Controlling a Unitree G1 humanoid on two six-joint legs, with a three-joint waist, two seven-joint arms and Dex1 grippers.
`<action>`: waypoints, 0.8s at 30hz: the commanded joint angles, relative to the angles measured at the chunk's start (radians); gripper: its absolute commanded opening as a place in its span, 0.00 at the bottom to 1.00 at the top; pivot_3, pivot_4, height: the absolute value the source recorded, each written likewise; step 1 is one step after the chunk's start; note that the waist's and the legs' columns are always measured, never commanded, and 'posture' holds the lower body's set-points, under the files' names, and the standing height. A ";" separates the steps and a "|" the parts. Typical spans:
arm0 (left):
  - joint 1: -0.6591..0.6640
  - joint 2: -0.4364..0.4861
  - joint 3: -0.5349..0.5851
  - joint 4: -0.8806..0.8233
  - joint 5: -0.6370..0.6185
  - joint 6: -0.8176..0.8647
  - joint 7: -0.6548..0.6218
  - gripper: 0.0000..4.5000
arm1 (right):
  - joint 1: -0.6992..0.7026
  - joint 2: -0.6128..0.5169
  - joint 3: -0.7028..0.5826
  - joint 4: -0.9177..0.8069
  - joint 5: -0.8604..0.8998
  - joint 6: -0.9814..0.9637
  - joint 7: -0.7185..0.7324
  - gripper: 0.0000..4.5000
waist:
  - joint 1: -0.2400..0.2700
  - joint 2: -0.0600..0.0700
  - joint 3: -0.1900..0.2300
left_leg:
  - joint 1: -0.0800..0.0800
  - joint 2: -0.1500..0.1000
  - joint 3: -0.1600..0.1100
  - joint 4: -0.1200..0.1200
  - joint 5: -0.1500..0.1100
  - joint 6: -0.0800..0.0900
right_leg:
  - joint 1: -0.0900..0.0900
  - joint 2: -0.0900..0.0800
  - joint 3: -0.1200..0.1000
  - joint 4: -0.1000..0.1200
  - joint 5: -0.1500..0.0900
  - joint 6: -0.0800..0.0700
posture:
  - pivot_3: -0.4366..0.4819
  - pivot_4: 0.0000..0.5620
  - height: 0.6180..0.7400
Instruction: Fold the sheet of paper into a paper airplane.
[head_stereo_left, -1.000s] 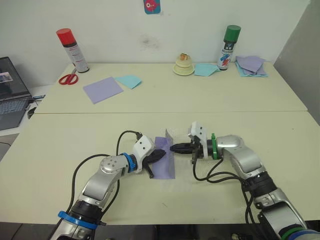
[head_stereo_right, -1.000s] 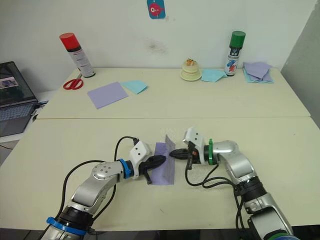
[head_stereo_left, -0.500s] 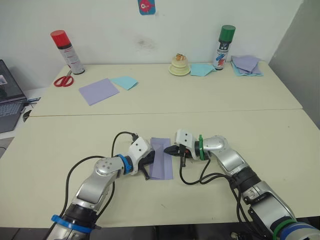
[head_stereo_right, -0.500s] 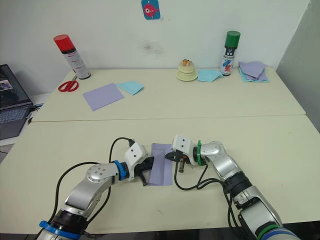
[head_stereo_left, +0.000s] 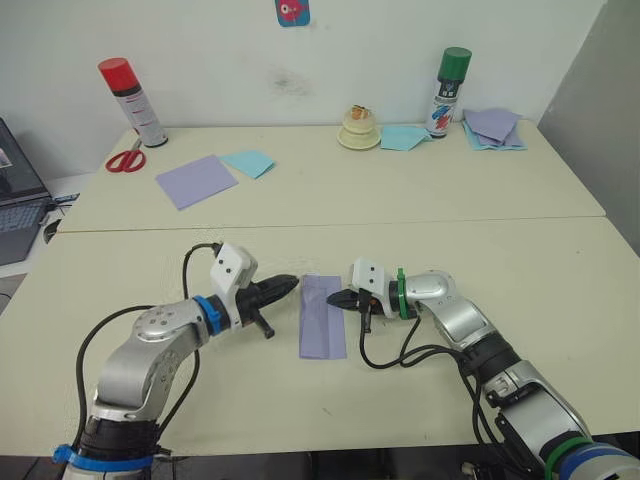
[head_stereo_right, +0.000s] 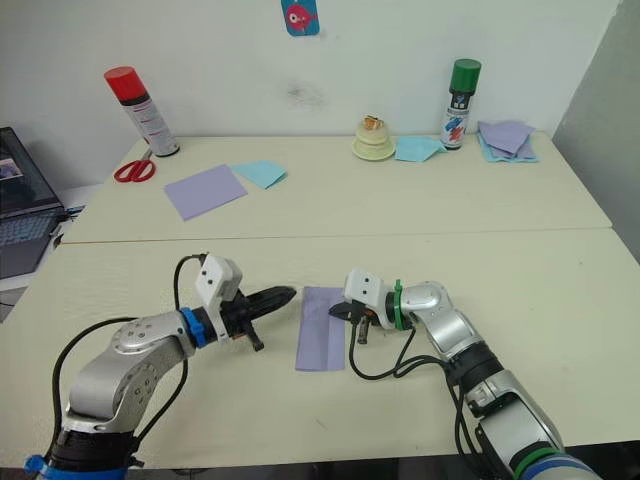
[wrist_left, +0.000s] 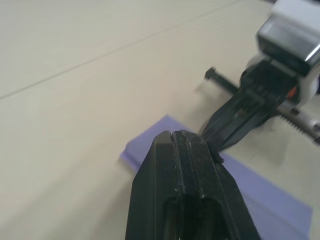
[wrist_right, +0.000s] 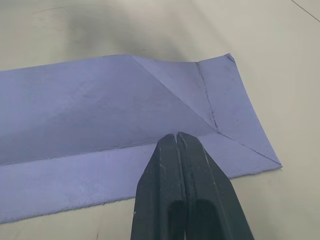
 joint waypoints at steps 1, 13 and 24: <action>-0.019 -0.003 -0.071 -0.019 0.029 0.005 0.007 0.00 | 0.001 -0.004 0.001 0.028 -0.026 0.019 -0.010 0.00 | -0.001 0.000 0.000 | 0.000 0.000 0.000 0.000 0.000 0.000 | 0.000 0.000 0.000 0.000 0.000 0.000 | 0.48 0.27 1.00; 0.069 0.044 -0.278 0.158 0.292 -0.175 0.012 0.00 | 0.035 -0.009 -0.030 -0.012 0.004 0.008 -0.008 0.00 | 0.002 0.000 0.000 | 0.000 0.000 -0.001 0.000 0.000 0.000 | -0.002 0.004 0.003 0.000 0.001 -0.001 | 0.48 0.27 1.00; 0.060 0.026 -0.292 0.272 0.382 -0.314 0.024 0.00 | -0.054 0.034 -0.097 0.268 -0.036 -0.092 -0.184 0.00 | 0.001 0.000 -0.001 | 0.004 0.000 -0.001 0.000 0.000 0.000 | -0.001 0.005 0.003 -0.001 0.004 -0.001 | 0.48 0.27 1.00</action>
